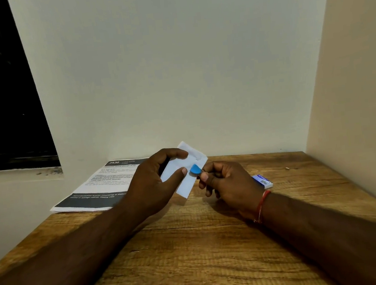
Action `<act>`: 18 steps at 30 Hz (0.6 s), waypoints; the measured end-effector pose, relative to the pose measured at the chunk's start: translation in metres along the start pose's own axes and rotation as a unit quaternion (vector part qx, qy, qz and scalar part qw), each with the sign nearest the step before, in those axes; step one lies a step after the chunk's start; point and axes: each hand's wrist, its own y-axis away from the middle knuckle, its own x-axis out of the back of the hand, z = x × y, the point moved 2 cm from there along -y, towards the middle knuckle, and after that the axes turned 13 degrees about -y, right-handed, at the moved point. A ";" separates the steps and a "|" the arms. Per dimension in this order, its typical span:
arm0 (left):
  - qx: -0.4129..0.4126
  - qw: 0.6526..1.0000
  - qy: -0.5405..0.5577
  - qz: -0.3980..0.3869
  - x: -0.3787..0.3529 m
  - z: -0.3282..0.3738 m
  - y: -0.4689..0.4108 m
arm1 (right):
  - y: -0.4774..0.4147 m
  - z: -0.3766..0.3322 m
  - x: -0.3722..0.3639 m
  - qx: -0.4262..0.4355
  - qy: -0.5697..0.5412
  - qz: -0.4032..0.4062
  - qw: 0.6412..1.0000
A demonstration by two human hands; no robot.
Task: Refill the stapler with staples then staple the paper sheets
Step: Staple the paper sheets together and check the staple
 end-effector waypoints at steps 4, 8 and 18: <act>0.005 1.000 0.001 0.012 0.002 0.001 0.000 | 0.003 0.000 -0.001 -0.022 -0.031 -0.011 0.999; 0.025 0.998 0.059 0.025 0.004 0.000 0.000 | 0.005 0.001 -0.002 -0.074 -0.141 -0.067 0.985; 0.038 0.995 0.082 0.035 0.002 0.000 0.001 | 0.006 0.004 -0.005 -0.075 -0.107 -0.133 0.982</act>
